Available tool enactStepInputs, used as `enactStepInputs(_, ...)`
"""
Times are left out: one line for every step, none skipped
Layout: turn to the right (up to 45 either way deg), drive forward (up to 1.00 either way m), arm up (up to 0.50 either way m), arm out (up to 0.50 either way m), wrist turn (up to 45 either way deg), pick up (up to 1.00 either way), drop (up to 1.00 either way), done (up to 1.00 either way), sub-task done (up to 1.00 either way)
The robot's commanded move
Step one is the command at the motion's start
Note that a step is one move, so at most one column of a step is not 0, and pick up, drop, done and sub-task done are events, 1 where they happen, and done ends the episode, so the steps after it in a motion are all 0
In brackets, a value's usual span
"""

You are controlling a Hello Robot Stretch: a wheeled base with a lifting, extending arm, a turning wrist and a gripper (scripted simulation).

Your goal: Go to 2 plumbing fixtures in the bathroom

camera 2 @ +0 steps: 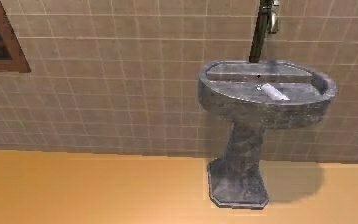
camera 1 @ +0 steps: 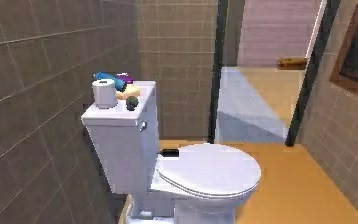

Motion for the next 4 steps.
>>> enactStepInputs(45.0, 0.00, 0.00, 0.00, 0.0, 0.00, 0.00, 0.00, 0.00)
enactStepInputs(21.0, 0.00, 0.00, 0.00, 0.0, 0.00, 0.00, 0.00, 0.00)
enactStepInputs(0.0, 0.35, 0.00, 0.00, 0.0, 0.00, 0.00, 0.00, 0.00)
enactStepInputs(-45.0, 0.00, 0.00, 0.00, 0.0, 0.00, 0.00, 0.00, 0.00)
